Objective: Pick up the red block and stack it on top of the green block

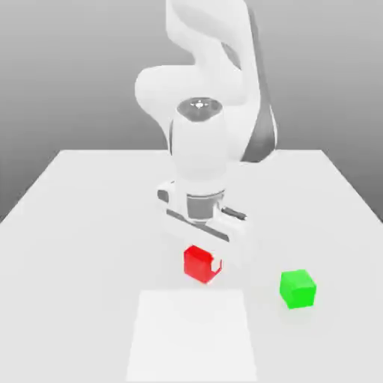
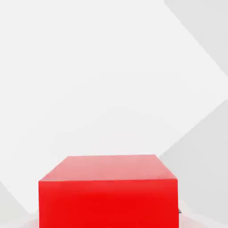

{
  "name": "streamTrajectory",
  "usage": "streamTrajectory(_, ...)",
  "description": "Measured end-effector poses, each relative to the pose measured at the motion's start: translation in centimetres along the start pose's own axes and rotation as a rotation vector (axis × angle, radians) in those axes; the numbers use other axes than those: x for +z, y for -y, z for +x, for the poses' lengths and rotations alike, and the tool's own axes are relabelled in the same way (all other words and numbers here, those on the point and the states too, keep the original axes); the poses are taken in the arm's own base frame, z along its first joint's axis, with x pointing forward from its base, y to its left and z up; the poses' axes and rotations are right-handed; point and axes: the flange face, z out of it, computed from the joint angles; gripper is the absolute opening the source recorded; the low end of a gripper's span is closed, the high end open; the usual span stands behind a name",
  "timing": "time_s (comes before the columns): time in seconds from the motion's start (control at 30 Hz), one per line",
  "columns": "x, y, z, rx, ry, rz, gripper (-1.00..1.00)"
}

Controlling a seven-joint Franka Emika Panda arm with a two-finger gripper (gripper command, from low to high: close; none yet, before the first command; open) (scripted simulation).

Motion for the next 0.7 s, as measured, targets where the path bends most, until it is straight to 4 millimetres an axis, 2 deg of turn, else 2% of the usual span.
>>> streamTrajectory(0.07, -0.4, 0.3, -0.9, 0.022, -0.010, 0.004, -1.00)
streamTrajectory(0.17, -1.1, 1.1, -3.7, 0.080, -0.017, 0.007, -1.00)
streamTrajectory(0.37, -2.4, 2.0, -10.6, 0.202, -0.019, 0.012, -1.00)
streamTrajectory(0.57, -3.6, 1.2, -18.0, 0.318, -0.012, 0.009, -1.00)
streamTrajectory(0.7, -2.7, 1.2, -18.6, 0.336, -0.049, 0.022, -1.00)
